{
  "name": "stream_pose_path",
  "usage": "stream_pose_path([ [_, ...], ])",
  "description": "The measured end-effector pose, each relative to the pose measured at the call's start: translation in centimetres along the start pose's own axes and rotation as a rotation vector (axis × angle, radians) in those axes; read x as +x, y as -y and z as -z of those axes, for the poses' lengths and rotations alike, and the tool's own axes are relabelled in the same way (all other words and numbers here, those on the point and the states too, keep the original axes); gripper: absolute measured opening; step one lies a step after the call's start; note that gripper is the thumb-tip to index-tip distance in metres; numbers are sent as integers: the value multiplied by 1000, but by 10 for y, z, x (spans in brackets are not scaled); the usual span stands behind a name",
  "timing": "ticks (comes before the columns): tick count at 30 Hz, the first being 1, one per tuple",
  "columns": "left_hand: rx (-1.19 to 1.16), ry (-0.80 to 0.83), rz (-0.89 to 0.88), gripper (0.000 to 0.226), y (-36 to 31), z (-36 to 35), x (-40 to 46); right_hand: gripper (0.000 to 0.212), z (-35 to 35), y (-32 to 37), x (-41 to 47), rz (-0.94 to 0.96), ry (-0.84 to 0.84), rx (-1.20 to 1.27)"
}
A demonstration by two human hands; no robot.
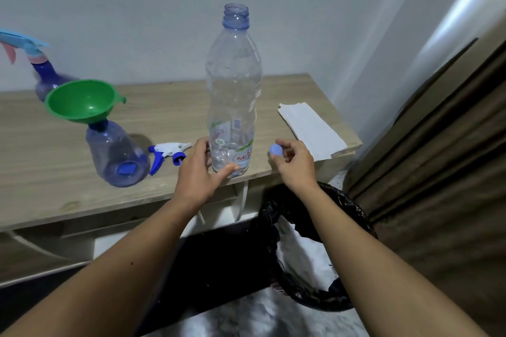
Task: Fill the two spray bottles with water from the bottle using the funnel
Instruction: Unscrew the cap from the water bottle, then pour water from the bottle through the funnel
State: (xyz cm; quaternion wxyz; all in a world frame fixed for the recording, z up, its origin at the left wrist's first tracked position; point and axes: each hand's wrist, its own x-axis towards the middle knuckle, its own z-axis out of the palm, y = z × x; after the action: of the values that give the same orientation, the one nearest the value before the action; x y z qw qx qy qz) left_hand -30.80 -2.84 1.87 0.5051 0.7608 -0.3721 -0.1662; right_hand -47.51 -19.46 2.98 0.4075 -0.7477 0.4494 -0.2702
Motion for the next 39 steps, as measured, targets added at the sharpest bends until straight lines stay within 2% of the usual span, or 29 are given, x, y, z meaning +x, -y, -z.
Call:
stream_pose_path([
  [10, -52, 17, 21, 80, 0, -1, 0, 43, -18, -20, 5, -10, -44, -110],
  [17, 67, 31, 7, 87, -7, 1, 2, 54, -10, -13, 1, -26, -5, -127],
  [21, 98, 17, -17, 93, -13, 0, 5, 57, -3, 7, -12, 33, -44, -131],
  [23, 110, 20, -11, 101, -15, -1, 3, 57, -1, 21, -21, 76, -63, -108],
  [26, 138, 23, 13, 125, -13, -4, -6, 61, -1, 48, -35, 142, -21, 1],
  [28, 131, 18, 43, 129, -12, -2, -15, 61, -3, 66, -41, 195, -7, 87],
  [32, 13, -22, 7, 118, -11, 16, -41, 71, -12, 99, -46, 247, 16, 214],
  [35, -10, -87, -23, 106, -8, 41, -60, 92, -24, 117, -47, 239, -8, 217],
  [39, -26, -174, 5, 85, 6, 78, -78, 104, -40, 132, -43, 194, -94, 188],
])
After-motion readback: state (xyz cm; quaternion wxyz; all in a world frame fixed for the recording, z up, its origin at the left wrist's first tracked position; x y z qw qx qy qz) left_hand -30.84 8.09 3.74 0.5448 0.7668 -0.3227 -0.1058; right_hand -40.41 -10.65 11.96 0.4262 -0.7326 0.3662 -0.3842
